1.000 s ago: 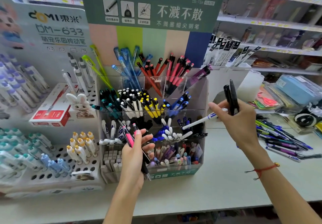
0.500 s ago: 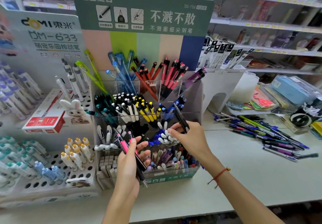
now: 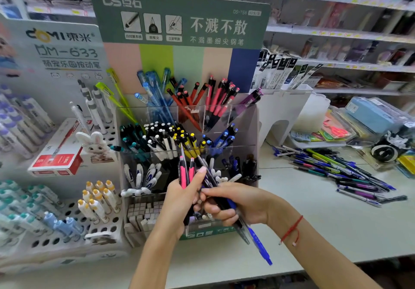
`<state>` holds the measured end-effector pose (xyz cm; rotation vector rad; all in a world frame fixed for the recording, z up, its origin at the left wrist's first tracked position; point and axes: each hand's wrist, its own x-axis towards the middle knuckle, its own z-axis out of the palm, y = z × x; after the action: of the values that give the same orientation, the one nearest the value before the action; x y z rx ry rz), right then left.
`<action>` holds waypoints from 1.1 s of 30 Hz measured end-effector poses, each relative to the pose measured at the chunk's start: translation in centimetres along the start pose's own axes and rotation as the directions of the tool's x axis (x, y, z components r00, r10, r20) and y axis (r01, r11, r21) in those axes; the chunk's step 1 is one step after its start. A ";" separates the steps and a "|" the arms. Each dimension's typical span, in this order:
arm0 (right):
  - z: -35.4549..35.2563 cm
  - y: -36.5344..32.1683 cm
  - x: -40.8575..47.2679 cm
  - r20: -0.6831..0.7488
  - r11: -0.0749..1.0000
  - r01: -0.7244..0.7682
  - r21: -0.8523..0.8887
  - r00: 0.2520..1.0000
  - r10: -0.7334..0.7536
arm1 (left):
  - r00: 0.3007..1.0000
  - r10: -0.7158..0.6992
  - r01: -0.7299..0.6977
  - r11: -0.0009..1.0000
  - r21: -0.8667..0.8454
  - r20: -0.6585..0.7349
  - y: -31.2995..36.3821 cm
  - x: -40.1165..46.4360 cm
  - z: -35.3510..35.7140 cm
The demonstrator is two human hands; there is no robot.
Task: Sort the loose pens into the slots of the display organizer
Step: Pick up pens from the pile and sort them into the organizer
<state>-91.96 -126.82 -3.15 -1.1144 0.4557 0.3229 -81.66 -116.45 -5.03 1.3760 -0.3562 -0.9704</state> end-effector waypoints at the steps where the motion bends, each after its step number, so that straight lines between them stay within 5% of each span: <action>1: 0.0 0.1 -0.2 0.011 1.000 -0.014 -0.018 1.000 0.014 | 1.000 -0.015 0.015 1.000 0.013 0.002 -0.1 0.1 -0.2; 7: -0.4 0.4 -1.9 0.110 0.992 -0.046 -0.114 0.992 0.058 | 0.997 -0.010 0.004 0.997 -0.082 -0.076 -0.1 -0.1 -0.9; 16: -0.1 0.5 -2.3 0.104 0.975 -0.116 -0.190 0.985 0.137 | 0.991 -0.110 0.107 0.994 0.037 0.081 -0.6 -0.1 -1.5; 21: -1.5 0.5 -3.7 0.064 0.985 -0.026 -0.171 0.997 0.038 | 0.997 -0.022 0.017 0.997 -0.075 -0.067 -0.2 0.0 -2.2; 23: -1.9 0.6 -4.3 -0.064 0.982 0.021 -0.187 0.997 -0.033 | 0.988 0.005 -0.024 0.992 -0.123 -0.155 0.0 0.2 -2.9; 28: -0.7 0.5 -3.9 -0.505 0.899 0.177 -0.400 0.776 -0.378 | 0.966 0.010 -0.043 0.992 -0.120 -0.258 -0.3 0.2 -2.5; 31: -0.3 -0.1 -4.0 -0.580 0.802 0.270 -0.534 0.573 -0.579 | 0.969 0.011 -0.019 0.999 -0.029 -0.246 -0.8 0.0 -2.5; 33: -0.8 -1.4 -5.0 -0.565 0.752 0.255 -0.608 0.526 -0.635 | 0.980 0.011 -0.006 1.000 0.026 -0.197 -0.8 -0.2 -2.9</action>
<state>-95.83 -128.25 0.15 -1.7934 0.8126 -0.6031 -80.03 -114.32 -6.32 1.4781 -0.2251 -0.8159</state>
